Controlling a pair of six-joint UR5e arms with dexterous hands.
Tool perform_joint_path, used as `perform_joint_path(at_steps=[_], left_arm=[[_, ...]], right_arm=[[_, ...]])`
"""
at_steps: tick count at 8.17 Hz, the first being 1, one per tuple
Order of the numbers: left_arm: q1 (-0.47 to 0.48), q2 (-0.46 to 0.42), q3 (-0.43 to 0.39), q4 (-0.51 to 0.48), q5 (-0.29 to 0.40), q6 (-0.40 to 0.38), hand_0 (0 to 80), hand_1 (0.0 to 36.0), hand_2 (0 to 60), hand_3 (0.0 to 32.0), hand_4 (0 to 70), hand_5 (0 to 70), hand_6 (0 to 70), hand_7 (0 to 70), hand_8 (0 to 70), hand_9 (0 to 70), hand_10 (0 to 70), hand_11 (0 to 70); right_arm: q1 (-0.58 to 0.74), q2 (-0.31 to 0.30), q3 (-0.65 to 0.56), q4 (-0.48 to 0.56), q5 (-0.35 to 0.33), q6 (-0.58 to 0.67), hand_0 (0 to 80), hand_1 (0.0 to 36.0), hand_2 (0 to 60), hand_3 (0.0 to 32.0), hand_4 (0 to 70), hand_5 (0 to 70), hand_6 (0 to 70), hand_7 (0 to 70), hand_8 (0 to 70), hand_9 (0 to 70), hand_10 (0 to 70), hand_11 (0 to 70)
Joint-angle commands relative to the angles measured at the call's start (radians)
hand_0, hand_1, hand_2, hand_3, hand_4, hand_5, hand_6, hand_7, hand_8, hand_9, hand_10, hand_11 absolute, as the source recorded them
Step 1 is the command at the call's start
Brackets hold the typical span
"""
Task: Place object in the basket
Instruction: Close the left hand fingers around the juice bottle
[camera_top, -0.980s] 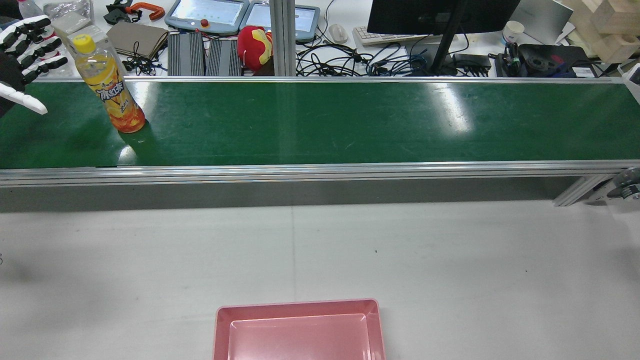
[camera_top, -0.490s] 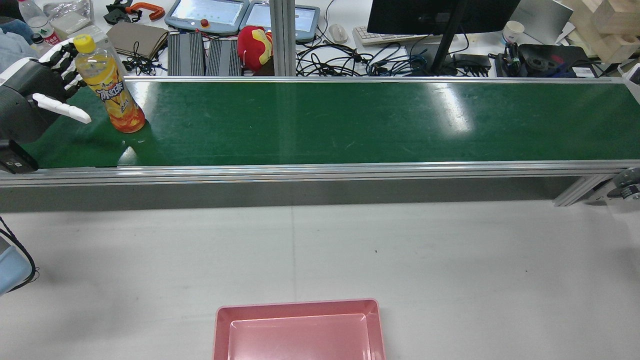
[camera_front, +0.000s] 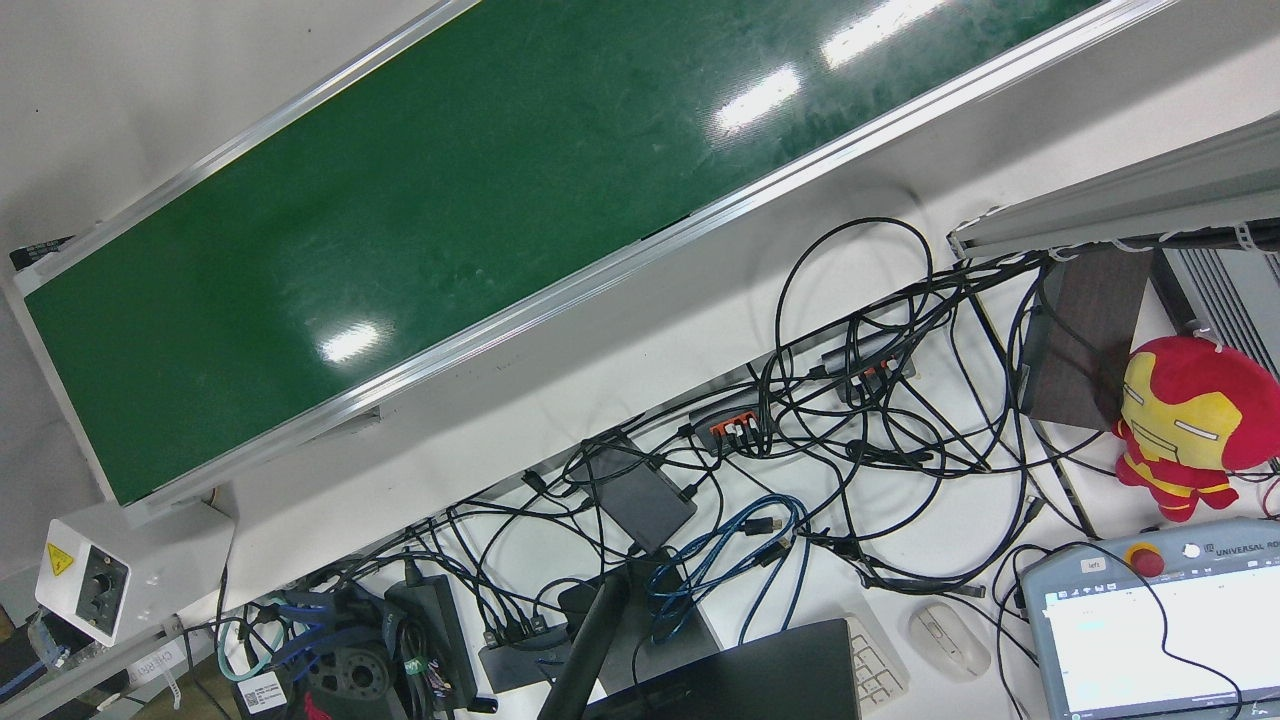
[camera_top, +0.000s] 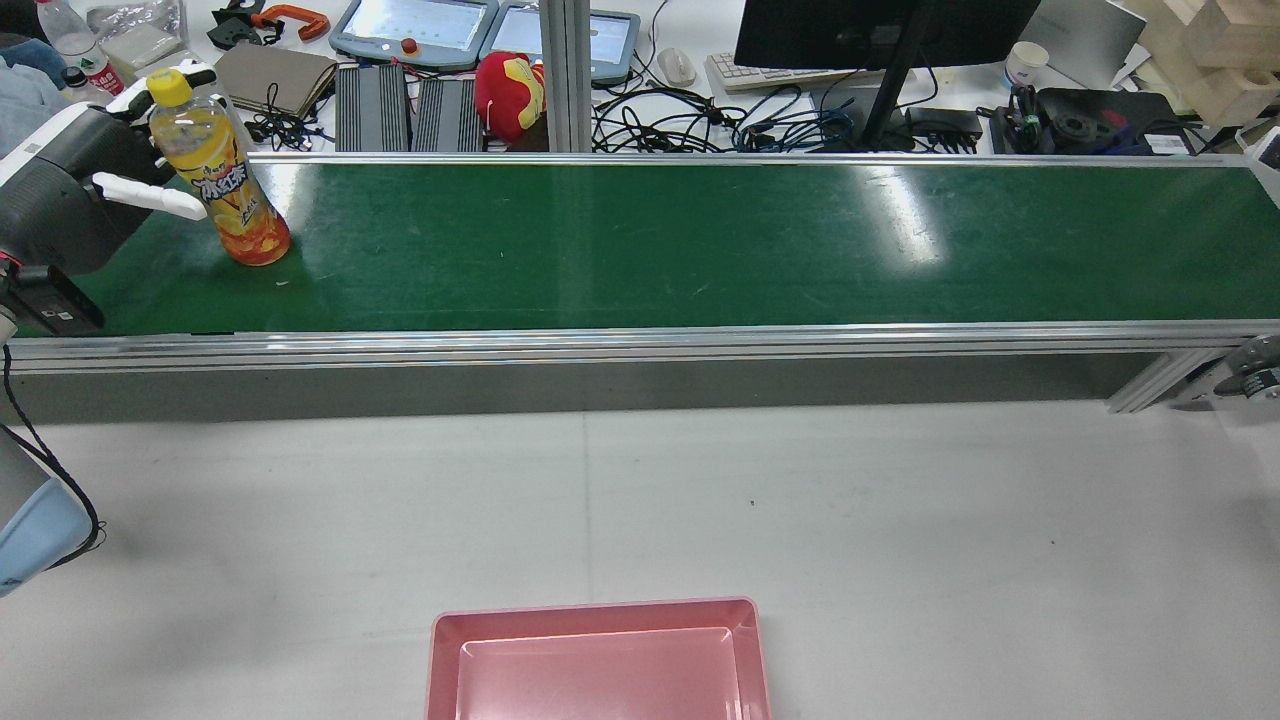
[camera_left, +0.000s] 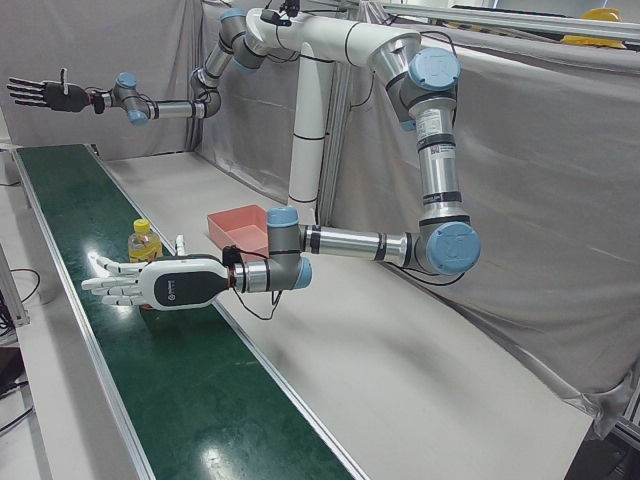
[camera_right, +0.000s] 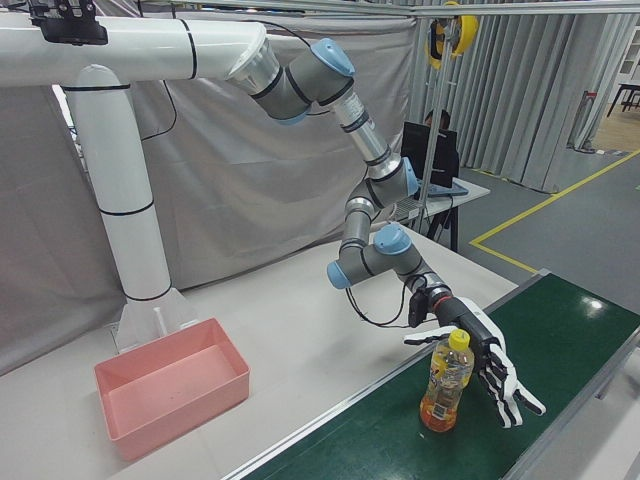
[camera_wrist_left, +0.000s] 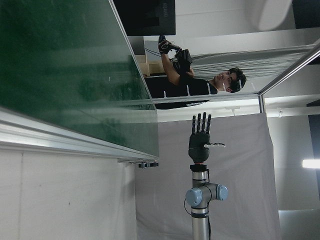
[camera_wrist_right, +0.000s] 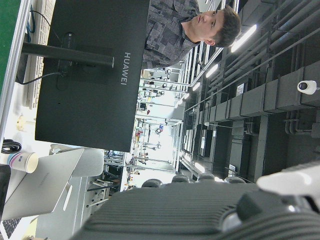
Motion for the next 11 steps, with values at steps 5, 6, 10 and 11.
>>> perform_joint_path(at_steps=[5, 6, 10, 11], left_arm=[[0.057, -0.058, -0.011, 0.069, -0.012, -0.006, 45.7, 36.0, 60.0, 0.0, 29.1, 70.0, 8.8, 17.5, 30.3, 41.0, 30.7, 45.7], [0.057, -0.06, -0.014, 0.069, -0.021, -0.009, 46.9, 34.7, 60.0, 0.0, 61.3, 70.0, 21.9, 42.1, 56.6, 70.0, 47.5, 67.5], [0.078, -0.085, -0.248, 0.262, -0.006, -0.02, 55.3, 36.0, 60.0, 0.0, 59.4, 70.0, 48.1, 70.0, 70.0, 70.0, 49.7, 70.0], [0.145, -0.08, -0.332, 0.323, -0.005, -0.017, 56.6, 36.0, 60.0, 0.0, 58.9, 70.0, 50.2, 70.0, 70.0, 70.0, 50.6, 70.0]], right_arm=[[0.0, 0.0, 0.0, 0.0, 0.0, 0.0, 0.0, 0.0, 0.0, 0.0, 0.0, 0.0, 0.0, 0.0, 0.0, 0.0, 0.0, 0.0], [0.0, 0.0, 0.0, 0.0, 0.0, 0.0, 0.0, 0.0, 0.0, 0.0, 0.0, 0.0, 0.0, 0.0, 0.0, 0.0, 0.0, 0.0], [0.0, 0.0, 0.0, 0.0, 0.0, 0.0, 0.0, 0.0, 0.0, 0.0, 0.0, 0.0, 0.0, 0.0, 0.0, 0.0, 0.0, 0.0], [0.0, 0.0, 0.0, 0.0, 0.0, 0.0, 0.0, 0.0, 0.0, 0.0, 0.0, 0.0, 0.0, 0.0, 0.0, 0.0, 0.0, 0.0]])
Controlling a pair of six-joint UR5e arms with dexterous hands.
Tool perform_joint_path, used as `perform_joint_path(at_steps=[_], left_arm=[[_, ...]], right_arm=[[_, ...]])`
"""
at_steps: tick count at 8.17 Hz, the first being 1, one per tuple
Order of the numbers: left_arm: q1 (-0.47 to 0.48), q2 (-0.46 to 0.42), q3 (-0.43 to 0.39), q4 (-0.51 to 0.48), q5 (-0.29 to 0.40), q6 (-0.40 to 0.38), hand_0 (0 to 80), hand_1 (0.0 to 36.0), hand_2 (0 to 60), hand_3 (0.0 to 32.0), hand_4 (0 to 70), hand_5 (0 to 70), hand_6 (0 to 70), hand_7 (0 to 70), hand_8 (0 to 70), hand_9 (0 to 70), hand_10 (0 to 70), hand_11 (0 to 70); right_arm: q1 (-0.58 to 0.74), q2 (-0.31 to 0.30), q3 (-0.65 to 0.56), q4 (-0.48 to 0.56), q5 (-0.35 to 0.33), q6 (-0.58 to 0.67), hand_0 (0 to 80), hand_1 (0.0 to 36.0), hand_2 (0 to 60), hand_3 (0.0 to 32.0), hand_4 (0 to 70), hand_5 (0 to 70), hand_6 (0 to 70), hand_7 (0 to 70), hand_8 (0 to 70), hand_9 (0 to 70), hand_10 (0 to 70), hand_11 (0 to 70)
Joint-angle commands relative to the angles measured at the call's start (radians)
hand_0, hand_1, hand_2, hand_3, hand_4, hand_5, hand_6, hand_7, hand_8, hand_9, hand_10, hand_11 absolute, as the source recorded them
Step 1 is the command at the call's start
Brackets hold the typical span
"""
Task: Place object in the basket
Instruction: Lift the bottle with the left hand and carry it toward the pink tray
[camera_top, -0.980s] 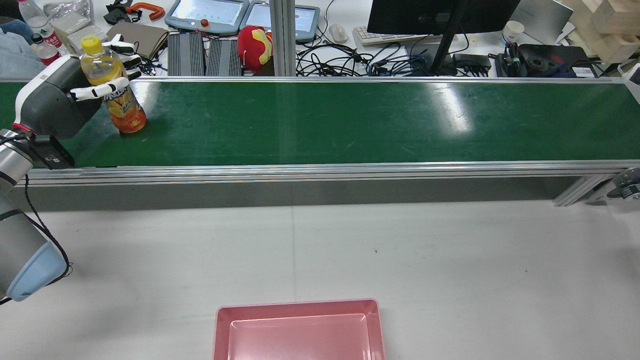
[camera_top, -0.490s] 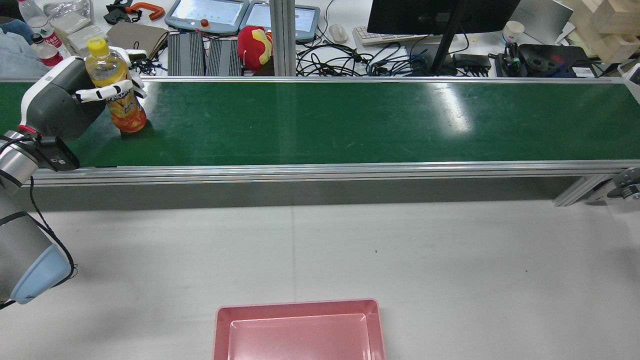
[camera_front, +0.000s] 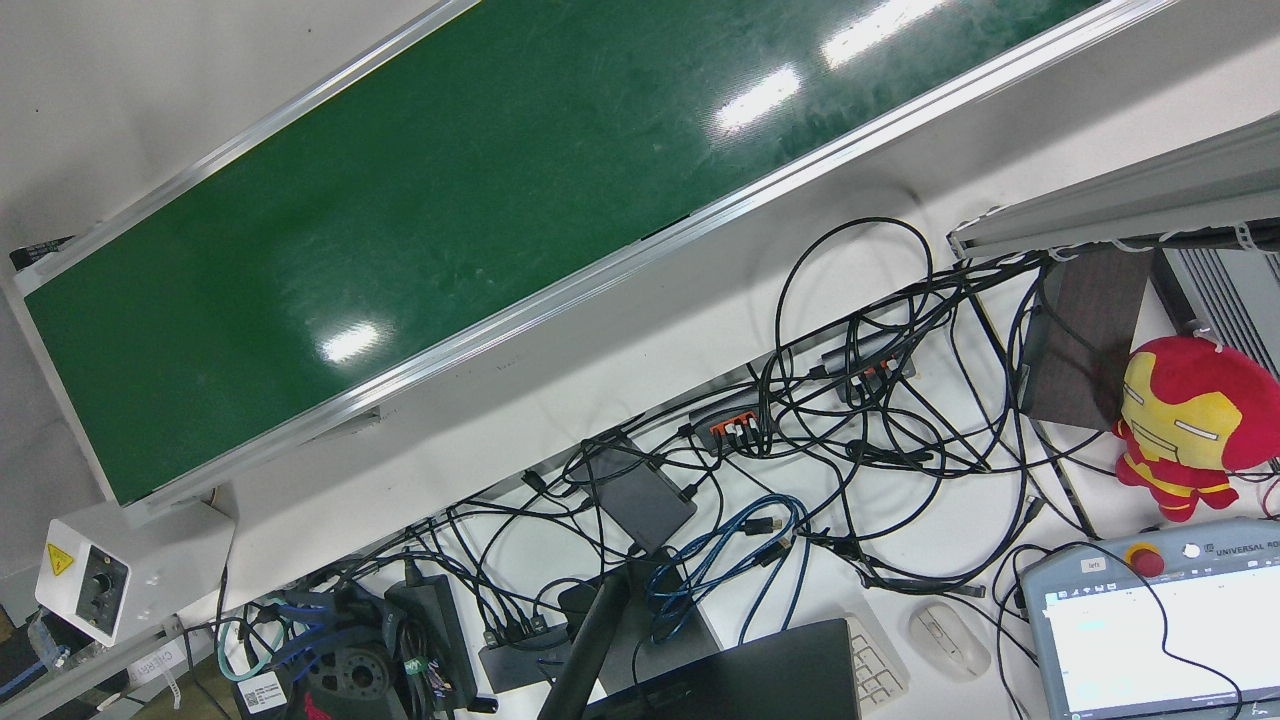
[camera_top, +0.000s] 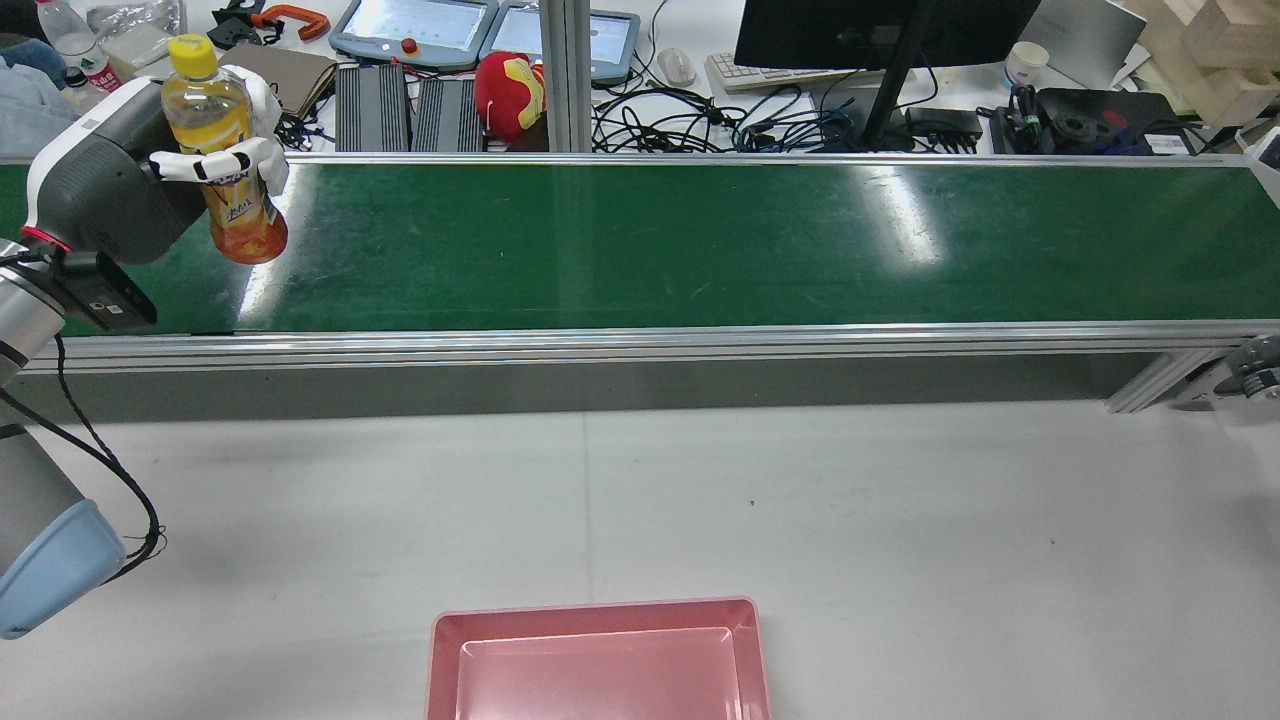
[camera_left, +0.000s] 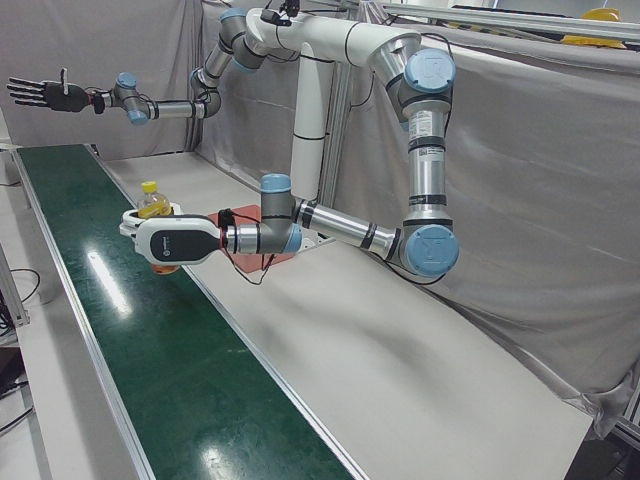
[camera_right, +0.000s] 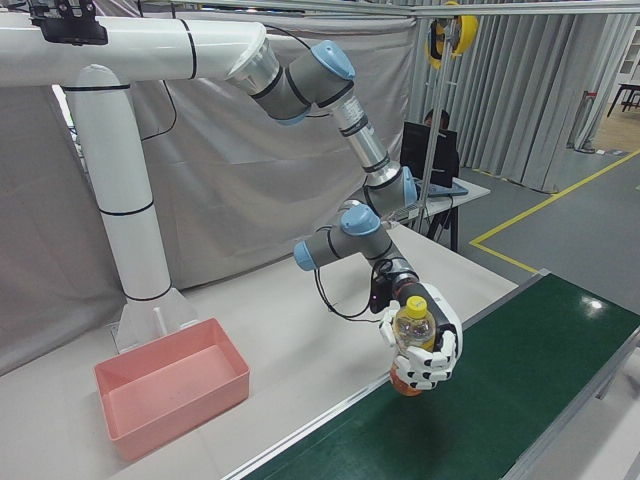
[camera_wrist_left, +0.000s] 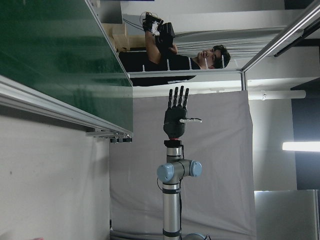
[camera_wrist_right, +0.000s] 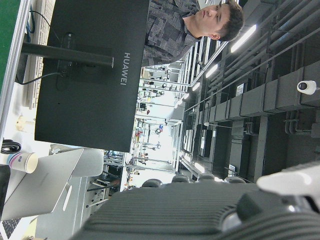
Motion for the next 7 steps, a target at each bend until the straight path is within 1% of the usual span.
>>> perform_joint_path(at_steps=[1, 2, 3, 4, 5, 6, 7], left_arm=[[0.157, 0.004, -0.218, 0.16, 0.006, 0.009, 57.4, 36.0, 60.0, 0.0, 55.0, 70.0, 47.8, 70.0, 70.0, 70.0, 49.5, 70.0], [0.229, 0.006, -0.238, 0.171, 0.006, 0.012, 57.9, 36.0, 60.0, 0.0, 52.3, 70.0, 45.9, 70.0, 70.0, 70.0, 49.3, 70.0], [0.327, 0.009, -0.249, 0.171, 0.006, 0.028, 58.6, 36.0, 60.0, 0.0, 48.1, 70.0, 43.0, 70.0, 70.0, 70.0, 49.1, 70.0], [0.424, 0.007, -0.263, 0.176, 0.008, 0.095, 59.8, 36.0, 60.0, 0.0, 45.0, 70.0, 40.3, 70.0, 70.0, 70.0, 49.6, 70.0], [0.528, 0.006, -0.264, 0.202, 0.006, 0.142, 61.1, 36.0, 60.0, 0.0, 40.2, 70.0, 36.8, 70.0, 70.0, 70.0, 50.4, 70.0], [0.61, 0.007, -0.264, 0.217, 0.006, 0.185, 60.6, 36.0, 60.0, 0.0, 42.9, 70.0, 38.7, 70.0, 70.0, 70.0, 48.8, 70.0], [0.674, 0.007, -0.264, 0.229, 0.005, 0.216, 59.3, 36.0, 60.0, 0.0, 42.0, 70.0, 38.2, 70.0, 70.0, 70.0, 49.0, 70.0]], right_arm=[[0.0, 0.0, -0.001, 0.0, 0.0, 0.0, 0.0, 0.0, 0.0, 0.0, 0.0, 0.0, 0.0, 0.0, 0.0, 0.0, 0.0, 0.0], [0.0, 0.0, -0.001, 0.0, 0.0, 0.0, 0.0, 0.0, 0.0, 0.0, 0.0, 0.0, 0.0, 0.0, 0.0, 0.0, 0.0, 0.0], [0.0, 0.0, -0.001, 0.0, 0.0, 0.0, 0.0, 0.0, 0.0, 0.0, 0.0, 0.0, 0.0, 0.0, 0.0, 0.0, 0.0, 0.0], [0.0, 0.0, -0.001, 0.0, 0.0, 0.0, 0.0, 0.0, 0.0, 0.0, 0.0, 0.0, 0.0, 0.0, 0.0, 0.0, 0.0, 0.0], [0.0, 0.0, -0.002, 0.0, 0.0, 0.0, 0.0, 0.0, 0.0, 0.0, 0.0, 0.0, 0.0, 0.0, 0.0, 0.0, 0.0, 0.0], [0.0, 0.0, -0.001, 0.0, 0.0, 0.0, 0.0, 0.0, 0.0, 0.0, 0.0, 0.0, 0.0, 0.0, 0.0, 0.0, 0.0, 0.0], [0.0, 0.0, -0.002, 0.0, 0.0, 0.0, 0.0, 0.0, 0.0, 0.0, 0.0, 0.0, 0.0, 0.0, 0.0, 0.0, 0.0, 0.0]])
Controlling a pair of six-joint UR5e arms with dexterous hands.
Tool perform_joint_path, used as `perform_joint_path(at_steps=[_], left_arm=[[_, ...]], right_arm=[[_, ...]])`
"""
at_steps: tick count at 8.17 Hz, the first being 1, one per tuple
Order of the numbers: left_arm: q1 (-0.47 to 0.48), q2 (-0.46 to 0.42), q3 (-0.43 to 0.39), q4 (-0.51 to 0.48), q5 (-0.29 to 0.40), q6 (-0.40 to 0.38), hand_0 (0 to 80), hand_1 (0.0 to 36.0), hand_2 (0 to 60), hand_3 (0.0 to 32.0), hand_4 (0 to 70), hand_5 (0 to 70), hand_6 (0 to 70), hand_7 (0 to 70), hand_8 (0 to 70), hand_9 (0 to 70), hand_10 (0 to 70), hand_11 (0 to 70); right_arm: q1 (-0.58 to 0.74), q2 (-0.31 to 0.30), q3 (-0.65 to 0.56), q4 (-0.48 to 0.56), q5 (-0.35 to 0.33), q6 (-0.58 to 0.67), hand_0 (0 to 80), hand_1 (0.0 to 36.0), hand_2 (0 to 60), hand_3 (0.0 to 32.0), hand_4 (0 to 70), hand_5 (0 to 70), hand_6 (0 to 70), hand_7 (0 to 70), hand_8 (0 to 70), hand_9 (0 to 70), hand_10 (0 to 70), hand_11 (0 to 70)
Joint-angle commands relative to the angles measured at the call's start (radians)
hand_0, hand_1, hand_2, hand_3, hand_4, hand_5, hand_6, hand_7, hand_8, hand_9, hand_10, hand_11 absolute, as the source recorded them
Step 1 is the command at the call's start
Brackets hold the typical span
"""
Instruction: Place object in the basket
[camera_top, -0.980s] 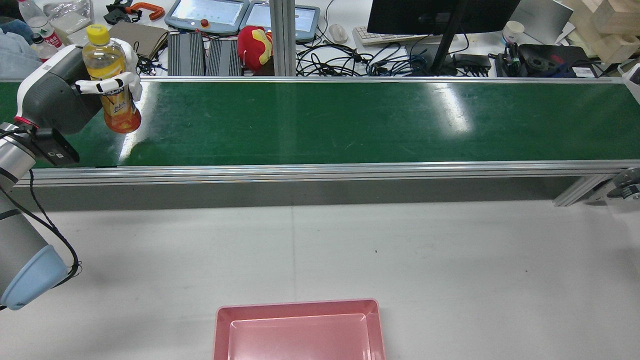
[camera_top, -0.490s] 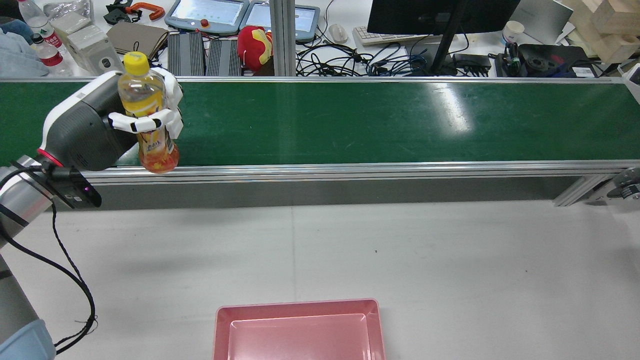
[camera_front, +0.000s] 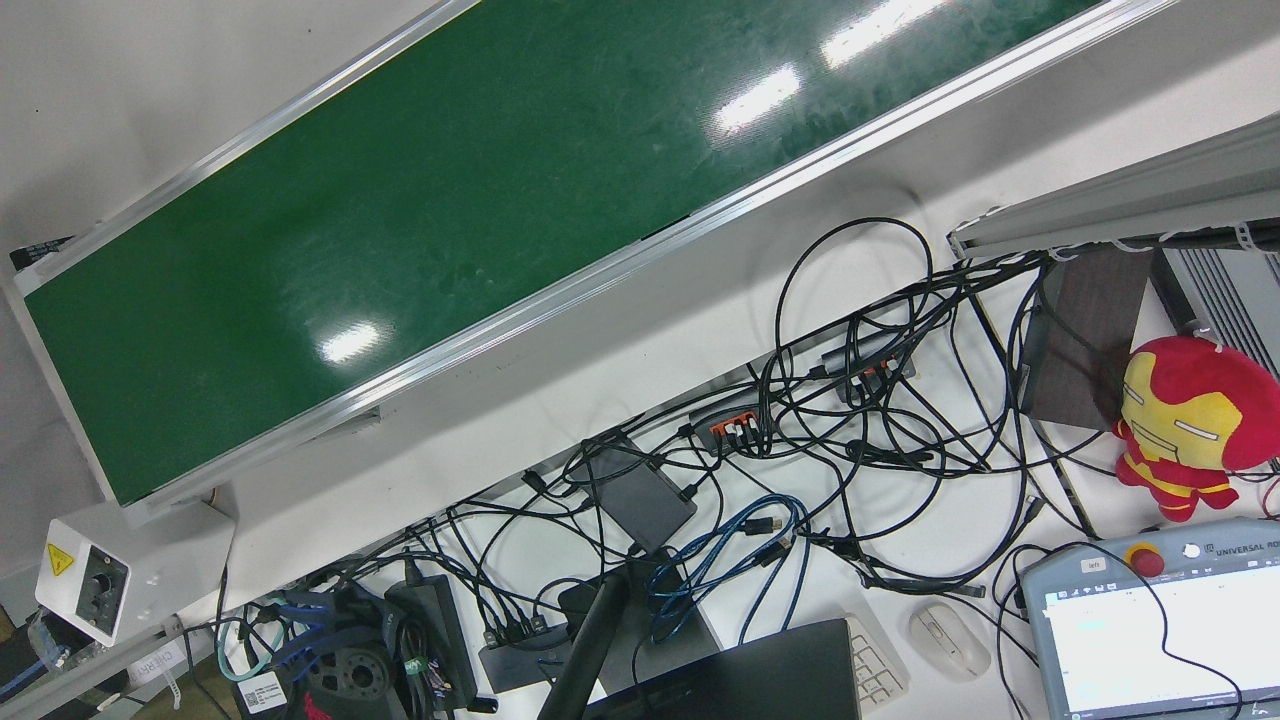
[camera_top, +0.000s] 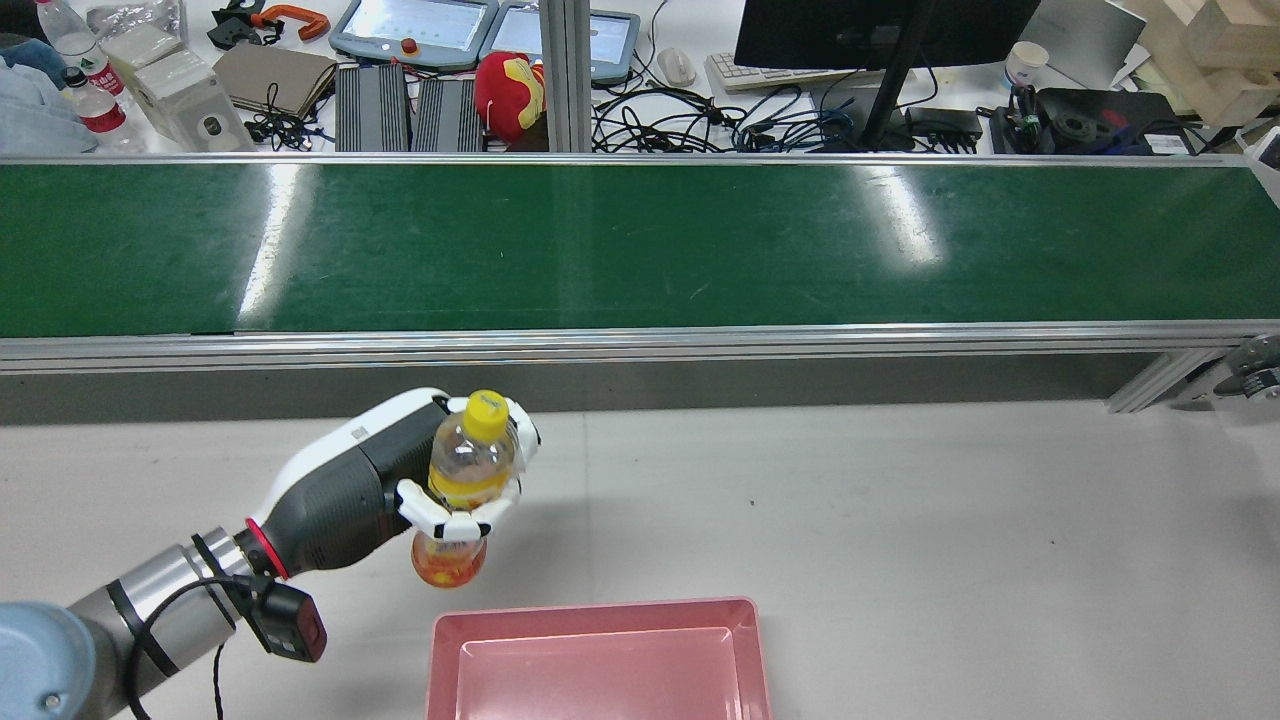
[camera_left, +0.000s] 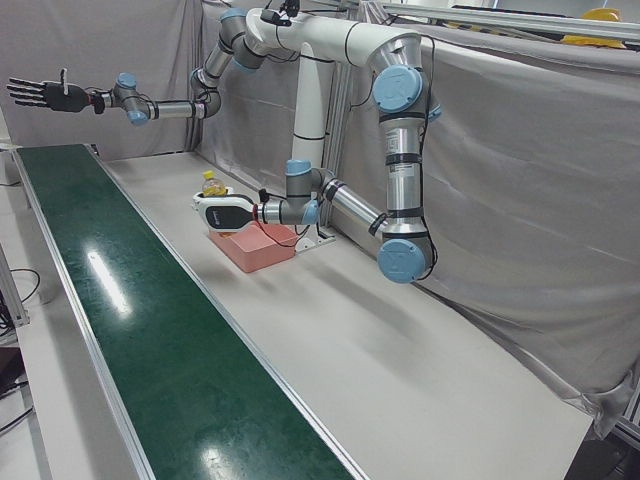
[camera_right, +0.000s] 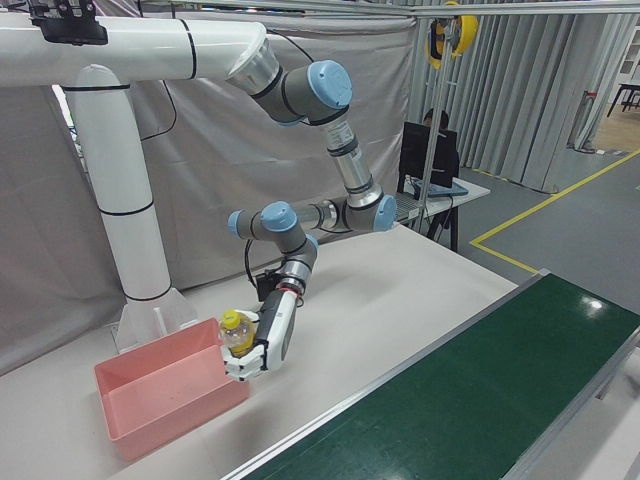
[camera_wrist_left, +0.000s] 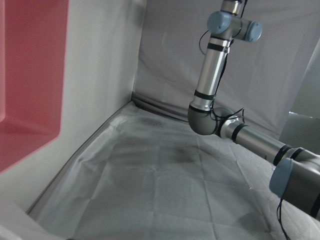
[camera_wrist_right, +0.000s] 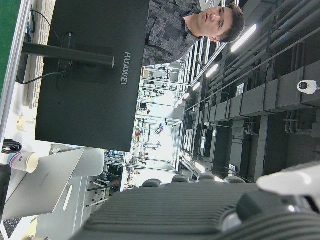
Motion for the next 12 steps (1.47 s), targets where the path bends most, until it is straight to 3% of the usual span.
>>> perform_joint_path(at_steps=[1, 3, 4, 5, 6, 7, 8, 9, 10, 11, 12], left_arm=[[0.201, 0.0, -0.003, 0.036, -0.002, 0.088, 58.9, 36.0, 60.0, 0.0, 41.6, 70.0, 38.4, 70.0, 70.0, 70.0, 49.2, 70.0], [0.235, 0.004, 0.0, 0.042, -0.005, 0.09, 58.1, 36.0, 60.0, 0.0, 38.8, 70.0, 37.1, 69.2, 70.0, 70.0, 51.1, 70.0], [0.241, 0.007, 0.0, 0.061, -0.003, 0.088, 56.9, 36.0, 60.0, 0.0, 37.7, 70.0, 33.9, 63.7, 70.0, 70.0, 50.2, 70.0], [0.242, 0.011, 0.0, 0.078, -0.003, 0.088, 50.3, 36.0, 60.0, 0.0, 30.4, 70.0, 16.0, 36.9, 47.7, 63.6, 35.7, 52.3], [0.247, 0.028, 0.0, 0.083, -0.003, 0.09, 43.1, 36.0, 60.0, 0.0, 10.8, 70.0, 2.4, 15.5, 25.8, 35.0, 23.5, 36.4], [0.252, 0.03, 0.0, 0.083, -0.003, 0.09, 50.4, 26.0, 53.8, 0.0, 4.7, 61.3, 0.0, 6.7, 24.3, 31.5, 21.4, 33.2], [0.25, 0.03, 0.0, 0.082, -0.003, 0.09, 47.1, 24.8, 60.0, 2.0, 6.0, 45.2, 0.0, 3.4, 20.4, 26.2, 16.5, 25.9], [0.25, 0.03, -0.002, 0.079, -0.003, 0.088, 63.7, 7.9, 0.7, 7.0, 6.8, 28.2, 0.0, 0.6, 9.0, 10.6, 10.4, 17.0], [0.246, 0.028, -0.003, 0.077, -0.002, 0.088, 76.2, 2.2, 0.0, 9.6, 5.6, 24.0, 0.0, 0.0, 7.2, 8.1, 9.6, 15.9], [0.243, 0.028, -0.005, 0.071, -0.002, 0.087, 69.4, 1.4, 0.0, 11.0, 4.8, 22.4, 0.0, 0.0, 6.0, 6.5, 8.8, 14.7], [0.239, 0.028, -0.011, 0.069, -0.002, 0.087, 71.0, 2.1, 0.0, 12.0, 3.4, 20.1, 0.0, 0.0, 5.6, 6.0, 8.0, 13.6]], right_arm=[[0.0, 0.0, -0.001, 0.0, 0.0, 0.0, 0.0, 0.0, 0.0, 0.0, 0.0, 0.0, 0.0, 0.0, 0.0, 0.0, 0.0, 0.0], [-0.002, 0.0, -0.002, 0.0, 0.0, 0.0, 0.0, 0.0, 0.0, 0.0, 0.0, 0.0, 0.0, 0.0, 0.0, 0.0, 0.0, 0.0], [-0.002, 0.0, -0.002, 0.0, 0.0, 0.0, 0.0, 0.0, 0.0, 0.0, 0.0, 0.0, 0.0, 0.0, 0.0, 0.0, 0.0, 0.0], [0.0, 0.0, -0.002, 0.0, 0.002, 0.0, 0.0, 0.0, 0.0, 0.0, 0.0, 0.0, 0.0, 0.0, 0.0, 0.0, 0.0, 0.0], [0.0, 0.0, -0.002, 0.0, 0.002, 0.0, 0.0, 0.0, 0.0, 0.0, 0.0, 0.0, 0.0, 0.0, 0.0, 0.0, 0.0, 0.0], [0.0, 0.0, -0.002, 0.0, 0.002, 0.0, 0.0, 0.0, 0.0, 0.0, 0.0, 0.0, 0.0, 0.0, 0.0, 0.0, 0.0, 0.0], [0.0, 0.0, -0.002, 0.0, 0.002, 0.0, 0.0, 0.0, 0.0, 0.0, 0.0, 0.0, 0.0, 0.0, 0.0, 0.0, 0.0, 0.0], [0.0, 0.0, -0.002, 0.0, 0.002, 0.0, 0.0, 0.0, 0.0, 0.0, 0.0, 0.0, 0.0, 0.0, 0.0, 0.0, 0.0, 0.0], [0.0, 0.0, -0.001, 0.0, 0.0, 0.0, 0.0, 0.0, 0.0, 0.0, 0.0, 0.0, 0.0, 0.0, 0.0, 0.0, 0.0, 0.0], [0.0, 0.0, -0.001, 0.0, 0.0, 0.0, 0.0, 0.0, 0.0, 0.0, 0.0, 0.0, 0.0, 0.0, 0.0, 0.0, 0.0, 0.0], [0.0, 0.0, -0.001, 0.0, 0.0, 0.0, 0.0, 0.0, 0.0, 0.0, 0.0, 0.0, 0.0, 0.0, 0.0, 0.0, 0.0, 0.0]])
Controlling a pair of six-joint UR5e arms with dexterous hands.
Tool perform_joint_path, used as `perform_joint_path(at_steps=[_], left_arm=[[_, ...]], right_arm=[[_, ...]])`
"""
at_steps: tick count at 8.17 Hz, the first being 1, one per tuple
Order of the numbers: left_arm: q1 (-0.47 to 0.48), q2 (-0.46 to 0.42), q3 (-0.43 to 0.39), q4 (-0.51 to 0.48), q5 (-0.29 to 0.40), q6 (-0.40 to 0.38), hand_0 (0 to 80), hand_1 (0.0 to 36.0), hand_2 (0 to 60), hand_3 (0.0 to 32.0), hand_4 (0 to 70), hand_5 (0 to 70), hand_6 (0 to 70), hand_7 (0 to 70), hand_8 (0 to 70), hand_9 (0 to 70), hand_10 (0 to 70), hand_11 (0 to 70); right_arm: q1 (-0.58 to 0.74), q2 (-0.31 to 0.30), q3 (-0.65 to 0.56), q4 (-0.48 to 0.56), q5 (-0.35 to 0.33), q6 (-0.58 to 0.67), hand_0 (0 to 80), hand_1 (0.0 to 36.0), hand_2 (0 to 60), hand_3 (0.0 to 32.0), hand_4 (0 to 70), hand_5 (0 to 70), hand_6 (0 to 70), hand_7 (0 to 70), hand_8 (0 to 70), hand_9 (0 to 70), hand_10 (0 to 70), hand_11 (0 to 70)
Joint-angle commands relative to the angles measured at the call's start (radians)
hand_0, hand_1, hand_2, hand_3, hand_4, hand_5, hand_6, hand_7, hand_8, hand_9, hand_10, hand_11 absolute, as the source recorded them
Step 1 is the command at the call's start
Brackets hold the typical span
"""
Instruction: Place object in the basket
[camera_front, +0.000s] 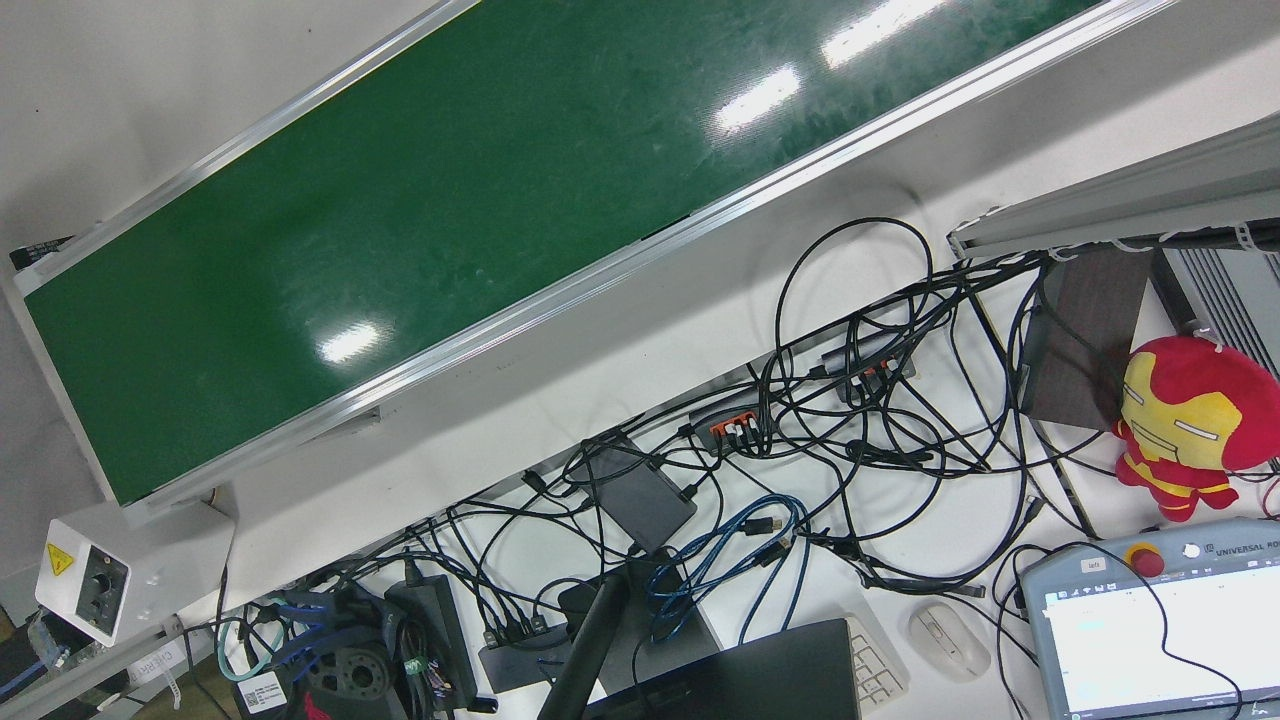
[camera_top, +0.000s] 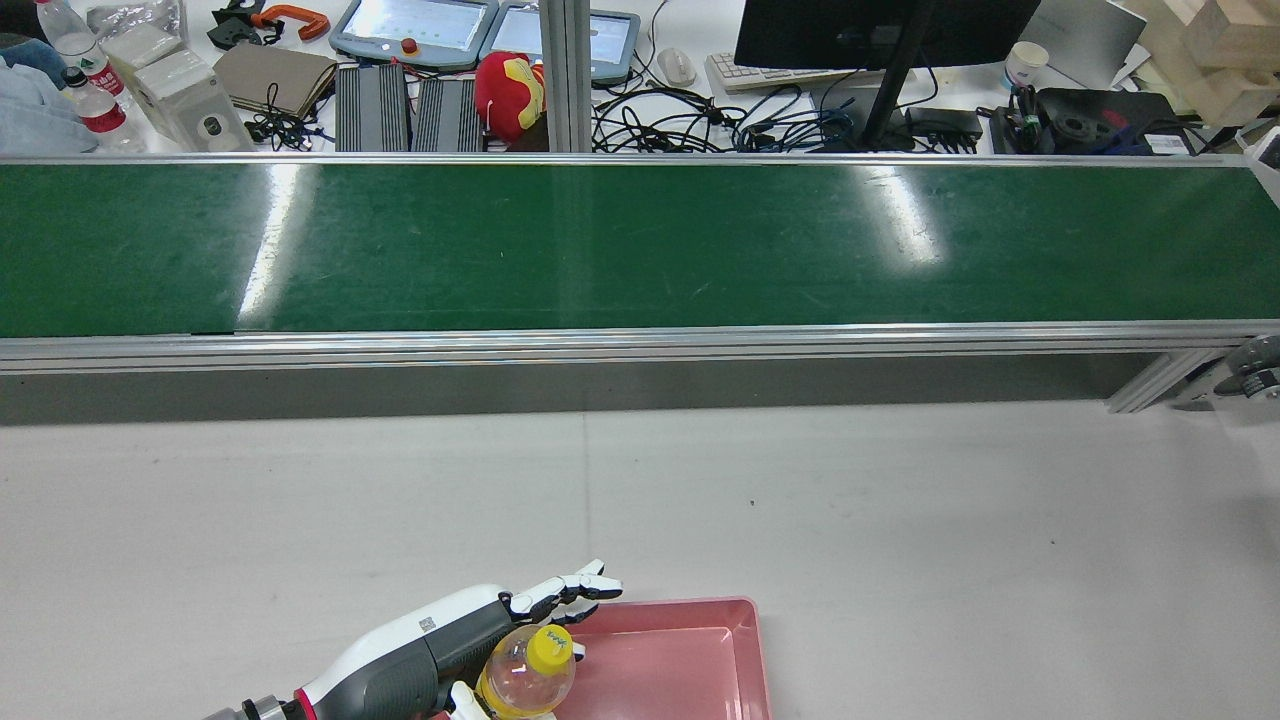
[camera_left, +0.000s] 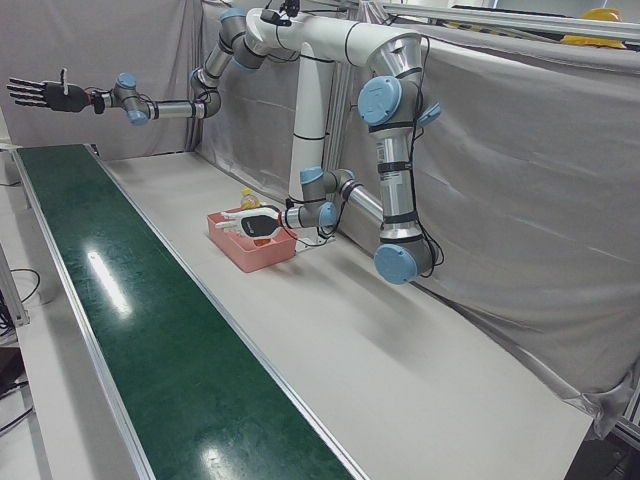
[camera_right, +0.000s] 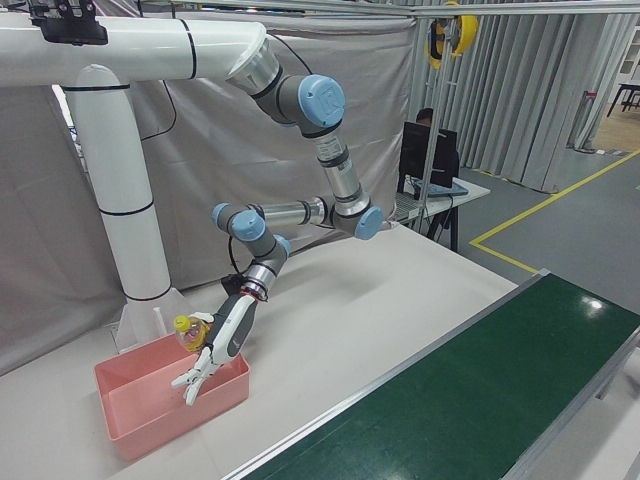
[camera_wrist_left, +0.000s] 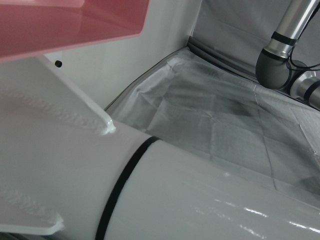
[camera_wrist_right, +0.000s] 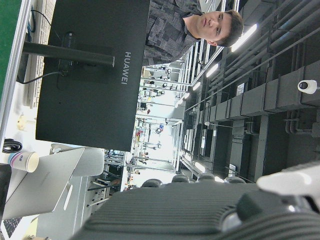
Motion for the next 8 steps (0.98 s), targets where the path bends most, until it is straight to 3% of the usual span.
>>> perform_joint_path(at_steps=[1, 5, 7, 8], left_arm=[[-0.012, 0.001, -0.024, -0.005, 0.0, -0.001, 66.4, 1.5, 0.0, 12.4, 3.3, 18.6, 0.0, 0.0, 5.2, 5.5, 7.5, 12.8], [-0.031, 0.033, -0.081, -0.002, 0.0, -0.003, 55.0, 0.0, 0.0, 12.0, 4.2, 16.5, 0.0, 0.0, 3.7, 3.9, 6.5, 10.6], [-0.142, 0.065, -0.228, 0.078, 0.002, -0.01, 58.5, 0.0, 0.0, 12.0, 3.6, 17.6, 0.0, 0.0, 4.5, 4.9, 6.8, 11.3], [-0.216, 0.087, -0.267, 0.078, 0.002, -0.016, 59.5, 0.0, 0.0, 10.0, 3.9, 20.9, 0.0, 0.0, 6.0, 6.9, 7.4, 12.2]], right_arm=[[0.0, 0.0, 0.001, 0.0, 0.0, 0.0, 0.0, 0.0, 0.0, 0.0, 0.0, 0.0, 0.0, 0.0, 0.0, 0.0, 0.0, 0.0], [0.0, 0.0, 0.001, 0.0, 0.0, 0.0, 0.0, 0.0, 0.0, 0.0, 0.0, 0.0, 0.0, 0.0, 0.0, 0.0, 0.0, 0.0], [0.0, 0.0, 0.001, 0.0, 0.0, 0.0, 0.0, 0.0, 0.0, 0.0, 0.0, 0.0, 0.0, 0.0, 0.0, 0.0, 0.0, 0.0], [0.0, 0.0, 0.001, 0.0, 0.001, 0.0, 0.0, 0.0, 0.0, 0.0, 0.0, 0.0, 0.0, 0.0, 0.0, 0.0, 0.0, 0.0]])
